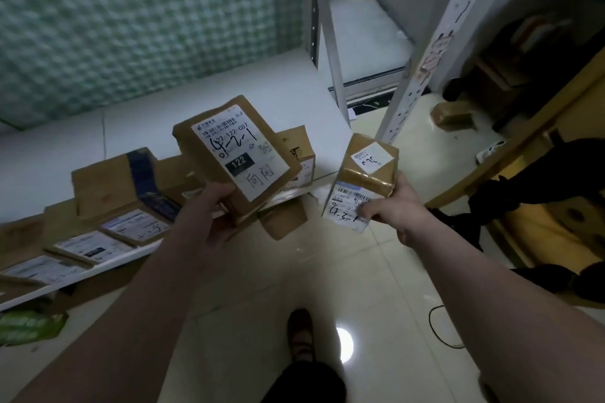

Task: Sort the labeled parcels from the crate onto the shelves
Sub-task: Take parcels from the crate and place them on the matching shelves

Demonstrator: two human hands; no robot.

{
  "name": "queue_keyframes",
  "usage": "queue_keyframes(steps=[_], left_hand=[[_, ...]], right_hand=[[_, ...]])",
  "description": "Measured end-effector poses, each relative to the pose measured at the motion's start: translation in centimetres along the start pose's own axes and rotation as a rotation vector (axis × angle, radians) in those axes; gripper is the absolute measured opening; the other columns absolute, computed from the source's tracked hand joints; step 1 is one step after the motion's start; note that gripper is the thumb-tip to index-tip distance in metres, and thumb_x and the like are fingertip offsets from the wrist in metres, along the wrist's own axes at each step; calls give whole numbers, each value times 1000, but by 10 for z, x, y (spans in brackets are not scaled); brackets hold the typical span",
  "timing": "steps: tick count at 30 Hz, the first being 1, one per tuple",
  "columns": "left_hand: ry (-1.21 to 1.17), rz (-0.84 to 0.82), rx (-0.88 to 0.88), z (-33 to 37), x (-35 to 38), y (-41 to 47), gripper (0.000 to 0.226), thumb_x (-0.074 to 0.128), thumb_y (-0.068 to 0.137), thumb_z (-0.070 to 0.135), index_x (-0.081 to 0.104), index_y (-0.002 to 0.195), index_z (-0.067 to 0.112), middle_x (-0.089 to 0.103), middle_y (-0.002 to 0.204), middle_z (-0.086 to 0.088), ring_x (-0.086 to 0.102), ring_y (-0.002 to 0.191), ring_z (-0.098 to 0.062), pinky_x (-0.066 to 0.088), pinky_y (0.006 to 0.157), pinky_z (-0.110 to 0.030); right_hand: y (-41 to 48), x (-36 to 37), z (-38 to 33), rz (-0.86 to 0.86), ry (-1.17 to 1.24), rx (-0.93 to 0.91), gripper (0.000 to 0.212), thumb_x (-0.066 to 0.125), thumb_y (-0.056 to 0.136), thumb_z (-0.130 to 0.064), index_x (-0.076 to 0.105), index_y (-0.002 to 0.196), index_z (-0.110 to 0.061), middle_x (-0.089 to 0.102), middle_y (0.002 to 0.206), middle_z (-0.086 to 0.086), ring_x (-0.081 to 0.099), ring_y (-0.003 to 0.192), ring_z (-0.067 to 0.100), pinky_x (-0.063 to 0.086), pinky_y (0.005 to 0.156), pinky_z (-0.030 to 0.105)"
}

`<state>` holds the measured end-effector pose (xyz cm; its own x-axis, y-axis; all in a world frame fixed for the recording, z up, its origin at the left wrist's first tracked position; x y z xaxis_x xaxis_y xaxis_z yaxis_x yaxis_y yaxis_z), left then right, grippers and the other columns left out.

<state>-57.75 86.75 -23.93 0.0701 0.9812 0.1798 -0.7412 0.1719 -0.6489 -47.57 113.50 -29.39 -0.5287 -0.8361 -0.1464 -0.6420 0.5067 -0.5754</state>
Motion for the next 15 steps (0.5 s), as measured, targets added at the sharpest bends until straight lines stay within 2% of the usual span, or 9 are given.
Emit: queue_keyframes(steps=[2,4,8,11,13,15], left_hand=[[-36,1,-16,-3,8,16,15,54,90,15,64,101,18,69,104,-3,60,105,-26,48,97,-46],[-84,-33,-38,-6,19,32,17,52,89,12,66,97,17,73,98,-3,59,109,-29,43,102,-50],[-160,-88,-46,-11,38,62,21,48,88,8,65,98,15,76,89,-2,60,108,-30,44,99,-50],[-195,-83,-11,-16,48,81,27,55,77,11,65,100,18,75,90,-3,60,110,-31,44,98,-52],[-216,-56,23,-19,53,92,26,53,81,12,65,102,20,74,98,-3,60,111,-30,44,99,-53],[-246,-58,66,-23,60,100,25,49,85,12,65,101,23,75,97,0,63,106,-27,45,97,-53]], right_hand=[[19,-2,1,-11,-69,-22,81,69,59,21,44,125,-21,65,109,7,62,104,30,56,86,55],[40,-6,2,-10,-112,-42,85,70,59,20,43,130,-18,64,108,6,61,105,30,55,86,56],[83,-2,2,-18,-155,-50,87,70,61,20,41,135,-18,63,104,0,60,106,28,54,89,53],[118,8,0,-61,-232,-104,88,70,62,18,40,136,-20,63,109,2,59,108,28,53,92,50],[141,15,-5,-83,-297,-156,91,71,63,16,38,139,-21,62,111,3,57,109,26,52,93,47],[160,22,-9,-113,-372,-205,93,72,65,14,36,142,-23,61,111,2,57,106,24,53,91,44]])
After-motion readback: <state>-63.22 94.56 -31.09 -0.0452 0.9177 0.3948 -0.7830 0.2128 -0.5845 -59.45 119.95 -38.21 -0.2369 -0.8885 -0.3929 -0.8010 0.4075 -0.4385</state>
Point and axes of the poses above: each hand's wrist, its own y-axis towards the middle knuckle, its own x-axis out of the palm, z = x × y, the point moved 3 cm from there along y, towards the middle knuckle
